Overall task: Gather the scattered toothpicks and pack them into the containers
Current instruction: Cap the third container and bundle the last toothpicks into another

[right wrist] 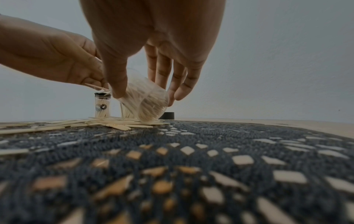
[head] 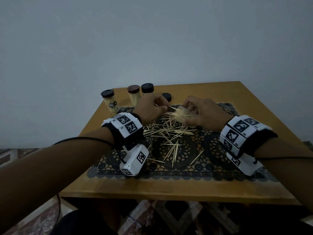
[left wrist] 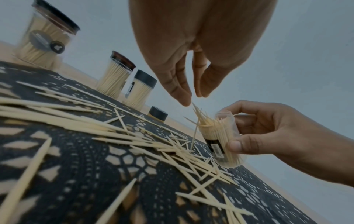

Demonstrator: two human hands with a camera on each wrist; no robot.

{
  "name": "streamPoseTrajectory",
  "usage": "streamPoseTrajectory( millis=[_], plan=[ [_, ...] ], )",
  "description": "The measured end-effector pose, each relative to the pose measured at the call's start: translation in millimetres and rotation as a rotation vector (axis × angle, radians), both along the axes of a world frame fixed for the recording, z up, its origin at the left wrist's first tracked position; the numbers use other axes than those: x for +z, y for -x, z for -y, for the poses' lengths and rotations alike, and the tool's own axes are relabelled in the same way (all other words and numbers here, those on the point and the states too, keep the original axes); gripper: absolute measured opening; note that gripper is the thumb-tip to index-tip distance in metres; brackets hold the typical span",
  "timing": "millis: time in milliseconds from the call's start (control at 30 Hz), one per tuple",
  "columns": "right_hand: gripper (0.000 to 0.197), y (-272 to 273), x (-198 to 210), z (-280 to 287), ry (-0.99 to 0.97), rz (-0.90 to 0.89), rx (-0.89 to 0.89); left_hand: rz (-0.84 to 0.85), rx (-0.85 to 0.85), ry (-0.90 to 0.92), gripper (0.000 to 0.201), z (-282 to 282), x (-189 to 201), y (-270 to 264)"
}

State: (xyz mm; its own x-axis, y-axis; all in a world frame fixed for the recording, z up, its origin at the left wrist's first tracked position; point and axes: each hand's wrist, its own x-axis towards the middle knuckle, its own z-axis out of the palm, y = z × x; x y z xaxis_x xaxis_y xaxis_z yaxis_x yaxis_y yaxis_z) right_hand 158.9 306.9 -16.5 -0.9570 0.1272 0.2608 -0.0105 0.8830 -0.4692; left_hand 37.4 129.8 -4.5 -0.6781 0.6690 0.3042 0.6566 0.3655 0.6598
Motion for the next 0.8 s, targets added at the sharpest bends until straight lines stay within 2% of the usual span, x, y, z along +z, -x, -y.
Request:
streamPoseTrajectory(
  millis=[200,333,467,533,600,667,733,800],
  plan=[
    [0.053,2,-3,-2,0.01,-0.023,0.018,-0.02,-0.098,0.065,0.02,-1,-1,-19],
    [0.043,2,-3,-3,-0.009,-0.041,-0.007,-0.074,-0.081,-0.014,0.022,-1,0,-20],
    [0.039,1,-2,-3,-0.021,-0.04,0.004,-0.033,-0.025,-0.094,0.022,5,3,-14],
    [0.04,1,-1,-2,-0.048,-0.033,0.026,-0.107,-0.075,-0.009,0.024,9,6,-14],
    [0.041,1,-2,-2,-0.052,-0.038,0.051,-0.221,-0.163,0.184,0.035,10,7,-16],
    [0.042,2,-2,-3,-0.043,-0.039,0.072,-0.266,-0.21,0.363,0.049,6,3,-20],
    [0.042,2,-2,-2,-0.051,-0.04,0.087,-0.256,-0.216,0.393,0.048,2,-1,-25],
    [0.041,3,-3,-2,-0.057,-0.04,0.081,-0.243,-0.187,0.313,0.04,0,-4,-27]
  ],
)
